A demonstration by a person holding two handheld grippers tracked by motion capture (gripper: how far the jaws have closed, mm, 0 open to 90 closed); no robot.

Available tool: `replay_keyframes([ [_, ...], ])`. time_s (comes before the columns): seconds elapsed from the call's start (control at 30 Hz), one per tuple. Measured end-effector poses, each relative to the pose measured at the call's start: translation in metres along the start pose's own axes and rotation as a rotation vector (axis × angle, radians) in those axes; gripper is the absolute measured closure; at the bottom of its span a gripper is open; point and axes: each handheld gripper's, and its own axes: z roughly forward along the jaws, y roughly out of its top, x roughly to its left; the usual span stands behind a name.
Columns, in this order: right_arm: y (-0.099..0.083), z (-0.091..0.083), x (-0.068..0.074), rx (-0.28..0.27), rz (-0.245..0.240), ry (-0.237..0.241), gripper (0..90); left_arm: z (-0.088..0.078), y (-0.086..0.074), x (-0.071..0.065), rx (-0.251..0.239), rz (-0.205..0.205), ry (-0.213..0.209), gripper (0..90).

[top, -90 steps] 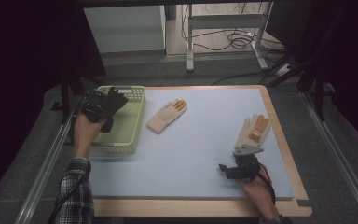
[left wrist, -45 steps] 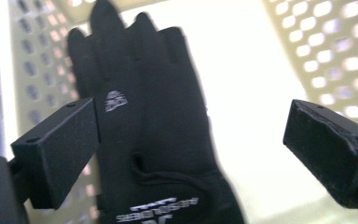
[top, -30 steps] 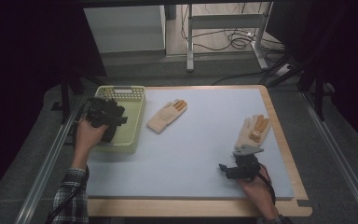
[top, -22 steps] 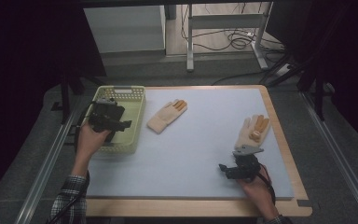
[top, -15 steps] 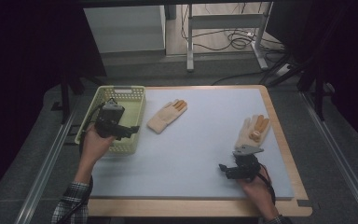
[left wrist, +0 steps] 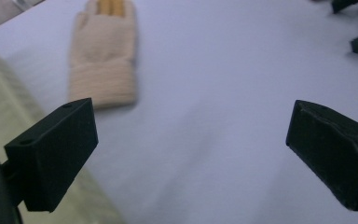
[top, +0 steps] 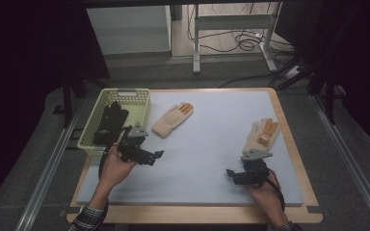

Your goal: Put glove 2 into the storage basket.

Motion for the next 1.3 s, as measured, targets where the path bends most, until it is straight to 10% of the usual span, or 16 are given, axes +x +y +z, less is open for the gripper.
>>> replay_keyframes([
  [0.5, 0.0, 0.0, 0.0, 0.0, 0.001, 0.001, 20.0, 0.033, -0.045, -0.038, 0.032, 0.005, -0.037, 2.6],
  [1.3, 0.0, 0.0, 0.0, 0.001, 0.0, 0.001, 20.5, 0.046, -0.08, -0.031, 0.071, -0.063, -0.034, 2.1],
])
